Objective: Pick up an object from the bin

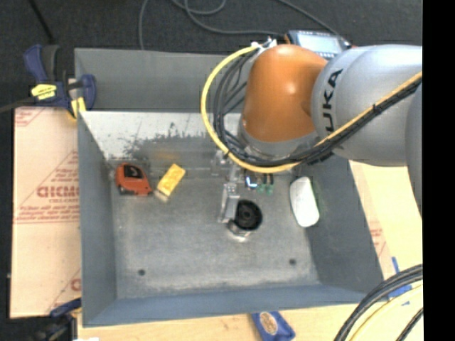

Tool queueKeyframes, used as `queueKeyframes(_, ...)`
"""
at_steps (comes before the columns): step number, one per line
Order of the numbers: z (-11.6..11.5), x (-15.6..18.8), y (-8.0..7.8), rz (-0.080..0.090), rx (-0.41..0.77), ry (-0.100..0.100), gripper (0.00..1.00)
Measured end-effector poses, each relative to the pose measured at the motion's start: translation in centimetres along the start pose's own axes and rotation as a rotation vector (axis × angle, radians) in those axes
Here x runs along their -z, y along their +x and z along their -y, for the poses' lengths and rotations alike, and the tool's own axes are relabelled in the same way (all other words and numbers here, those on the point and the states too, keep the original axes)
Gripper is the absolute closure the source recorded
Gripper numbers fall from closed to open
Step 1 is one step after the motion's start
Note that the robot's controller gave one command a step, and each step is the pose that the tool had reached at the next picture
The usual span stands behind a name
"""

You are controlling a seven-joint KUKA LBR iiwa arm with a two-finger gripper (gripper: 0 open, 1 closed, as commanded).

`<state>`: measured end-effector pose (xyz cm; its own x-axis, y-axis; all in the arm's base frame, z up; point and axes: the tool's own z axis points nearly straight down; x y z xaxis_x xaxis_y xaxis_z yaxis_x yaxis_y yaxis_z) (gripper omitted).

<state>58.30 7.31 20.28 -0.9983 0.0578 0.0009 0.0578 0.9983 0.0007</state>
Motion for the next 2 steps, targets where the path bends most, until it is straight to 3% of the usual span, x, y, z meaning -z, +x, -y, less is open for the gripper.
queueKeyframes(1,3.7,1.6,-0.5,0.016,0.029,0.000,0.00)
queueKeyframes(2,5.1,-5.6,-0.5,0.008,0.135,0.002,0.00)
